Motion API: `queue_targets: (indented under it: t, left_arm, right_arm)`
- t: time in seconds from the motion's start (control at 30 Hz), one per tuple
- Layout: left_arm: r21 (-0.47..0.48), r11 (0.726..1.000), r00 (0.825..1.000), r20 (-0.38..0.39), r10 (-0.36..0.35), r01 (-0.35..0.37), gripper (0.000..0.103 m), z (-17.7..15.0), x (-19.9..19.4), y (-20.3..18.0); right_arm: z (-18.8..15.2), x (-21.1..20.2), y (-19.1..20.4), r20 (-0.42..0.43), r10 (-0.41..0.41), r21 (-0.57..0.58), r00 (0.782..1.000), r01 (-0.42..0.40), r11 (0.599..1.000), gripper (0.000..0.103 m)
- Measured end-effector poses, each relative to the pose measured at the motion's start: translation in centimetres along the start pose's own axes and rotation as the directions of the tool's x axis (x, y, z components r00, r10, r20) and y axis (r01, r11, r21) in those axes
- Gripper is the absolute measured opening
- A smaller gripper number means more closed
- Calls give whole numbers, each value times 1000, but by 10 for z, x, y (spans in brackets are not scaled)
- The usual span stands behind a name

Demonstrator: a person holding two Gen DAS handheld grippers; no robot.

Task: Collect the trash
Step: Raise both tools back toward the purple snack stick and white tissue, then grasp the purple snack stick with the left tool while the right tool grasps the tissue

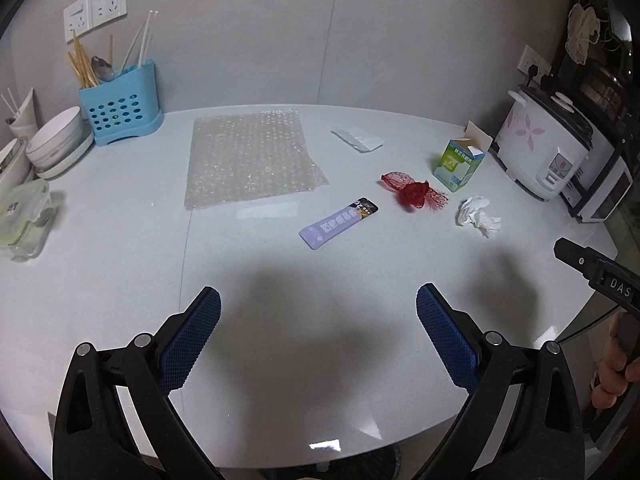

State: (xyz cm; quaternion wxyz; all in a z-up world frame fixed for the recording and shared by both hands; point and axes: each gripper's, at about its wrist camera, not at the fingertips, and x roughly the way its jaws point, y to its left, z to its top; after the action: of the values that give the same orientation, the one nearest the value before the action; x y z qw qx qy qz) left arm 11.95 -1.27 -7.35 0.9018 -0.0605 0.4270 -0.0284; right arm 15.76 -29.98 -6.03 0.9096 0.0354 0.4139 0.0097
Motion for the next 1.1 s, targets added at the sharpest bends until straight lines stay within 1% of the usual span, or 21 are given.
queue_targets:
  t: [0.13,0.4,0.53,0.6,0.7,0.8,0.9,1.0,1.1]
  left_arm:
    - [13,1000,999,-36,-8,8,96,11,35,5]
    - [60,997,997,-61,-50,54,96,45,87,-1]
    - [103,991,995,-70,-73,80,95,59,108,-6]
    - [117,989,994,-77,-78,87,93,64,117,-7]
    - [135,987,993,-93,-79,91,89,68,131,-10]
    - [174,982,992,-113,-52,71,84,70,144,-17]
    - [196,977,991,-120,-58,81,83,69,151,-22]
    - [190,977,988,-139,-67,93,79,68,159,-24]
    - [191,977,984,-167,-61,93,67,67,169,-27]
  right_arm:
    - [11,27,0,-31,-27,27,999,28,999,86]
    - [40,77,-9,-79,-80,74,994,86,994,86]
    - [54,103,-5,-108,-70,72,992,78,994,86]
    - [58,113,-1,-114,-81,59,990,88,994,85]
    - [63,127,3,-120,-100,43,988,105,994,83]
    - [65,140,5,-124,-119,37,985,125,992,80]
    - [67,151,2,-143,-126,55,982,135,989,76]
    - [69,161,0,-159,-126,72,979,138,988,70]
    - [67,166,2,-168,-122,72,978,135,988,65]
